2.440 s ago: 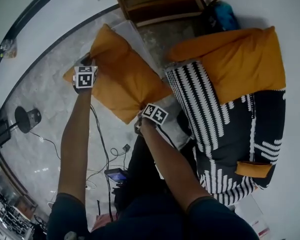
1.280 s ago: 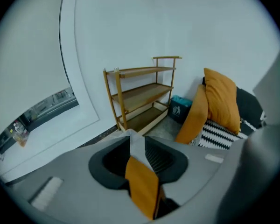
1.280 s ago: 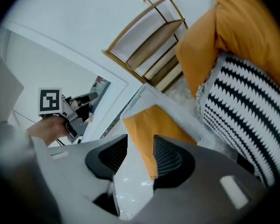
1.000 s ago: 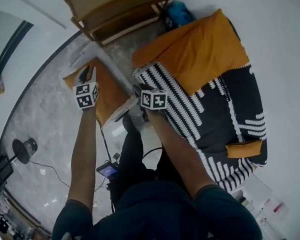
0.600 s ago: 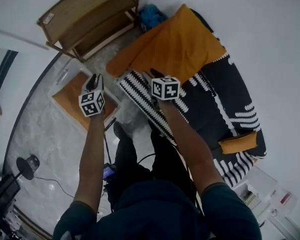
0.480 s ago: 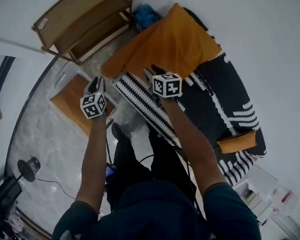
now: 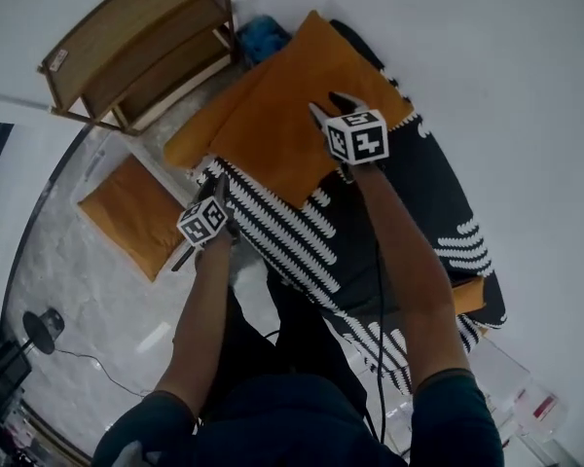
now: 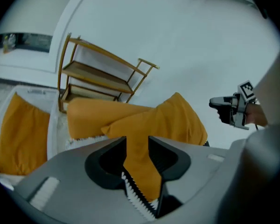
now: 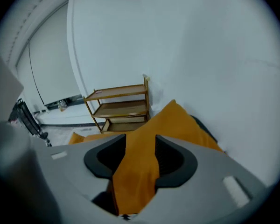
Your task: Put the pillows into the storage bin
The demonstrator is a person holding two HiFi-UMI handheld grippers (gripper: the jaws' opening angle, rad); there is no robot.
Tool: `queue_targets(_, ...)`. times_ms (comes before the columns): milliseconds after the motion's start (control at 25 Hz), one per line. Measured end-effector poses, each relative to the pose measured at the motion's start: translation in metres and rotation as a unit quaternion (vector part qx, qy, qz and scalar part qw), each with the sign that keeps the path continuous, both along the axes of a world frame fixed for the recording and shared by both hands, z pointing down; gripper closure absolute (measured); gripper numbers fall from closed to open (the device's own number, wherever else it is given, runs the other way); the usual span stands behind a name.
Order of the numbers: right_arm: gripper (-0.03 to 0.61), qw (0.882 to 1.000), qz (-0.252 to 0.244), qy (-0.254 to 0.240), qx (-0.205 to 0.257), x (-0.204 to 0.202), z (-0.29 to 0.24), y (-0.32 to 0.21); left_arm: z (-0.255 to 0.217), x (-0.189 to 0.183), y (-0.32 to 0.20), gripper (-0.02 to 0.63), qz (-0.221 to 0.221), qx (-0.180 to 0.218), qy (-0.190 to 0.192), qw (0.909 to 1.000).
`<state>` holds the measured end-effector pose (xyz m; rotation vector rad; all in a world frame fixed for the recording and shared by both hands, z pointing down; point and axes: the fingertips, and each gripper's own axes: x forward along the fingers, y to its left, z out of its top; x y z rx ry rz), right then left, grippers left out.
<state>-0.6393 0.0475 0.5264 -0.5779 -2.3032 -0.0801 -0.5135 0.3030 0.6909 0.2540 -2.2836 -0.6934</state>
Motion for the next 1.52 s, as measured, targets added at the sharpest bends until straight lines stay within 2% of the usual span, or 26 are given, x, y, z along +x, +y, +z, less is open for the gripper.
queue_targets(120,0.366,0.998,-0.033,-0.005,0.06,-0.033,0.007,-0.038,0.039,0.014,-0.043,0.437,-0.038,0.055,0.039,0.997)
queue_targets(240,0.331,0.991,-0.07,0.0,0.118,-0.059,0.023,-0.064,0.07,0.018,-0.086,0.377,-0.046,0.078,0.057,0.9943)
queue_targets(360,0.288,0.979,-0.108,0.017,0.174,-0.074,0.05,-0.083,0.093,0.014,-0.126,0.31,-0.048,0.1,0.066,0.9917)
queue_targets(440,0.249,0.969,-0.135,0.032,0.206,-0.078,0.071,-0.091,0.105,0.009,-0.145,0.273,-0.051,0.098,0.069,0.9914)
queue_targets(560,0.236,0.953,-0.173,0.046,0.245,-0.082,0.103,-0.094,0.118,-0.003,-0.158,0.243,-0.063,0.071,0.072,0.9928)
queue_targets(640,0.238,0.946,-0.182,0.04,0.267,-0.086,0.118,-0.097,0.125,-0.012,-0.163,0.245,-0.075,0.056,0.083,0.9921)
queue_targets(720,0.241,0.943,-0.179,0.029,0.28,-0.088,0.127,-0.098,0.13,-0.015,-0.164,0.279,-0.09,0.051,0.095,0.9901)
queue_targets(760,0.267,0.941,-0.178,0.028,0.285,-0.085,0.131,-0.097,0.131,-0.015,-0.164,0.305,-0.097,0.052,0.101,0.9888)
queue_targets(840,0.381,0.939,-0.177,0.024,0.294,-0.078,0.13,-0.095,0.128,-0.012,-0.162,0.377,-0.108,0.057,0.107,0.9867)
queue_targets(920,0.485,0.942,-0.167,0.02,0.29,-0.07,0.122,-0.093,0.12,-0.008,-0.159,0.467,-0.109,0.059,0.11,0.9862)
queue_targets(1040,0.556,0.953,-0.141,0.012,0.267,-0.057,0.101,-0.086,0.103,0.004,-0.154,0.557,-0.098,0.061,0.112,0.987)
queue_targets(1200,0.563,0.967,-0.097,0.01,0.234,-0.032,0.076,-0.082,0.072,0.018,-0.134,0.598,-0.075,0.045,0.092,0.9918)
queue_targets(1320,0.565,0.974,-0.068,0.014,0.213,-0.01,0.064,-0.078,0.049,0.022,-0.105,0.601,-0.06,0.013,0.064,0.996)
queue_targets(1520,0.565,0.984,-0.022,0.03,0.176,0.027,0.053,-0.06,0.025,0.033,-0.059,0.603,-0.031,-0.024,0.043,0.9983)
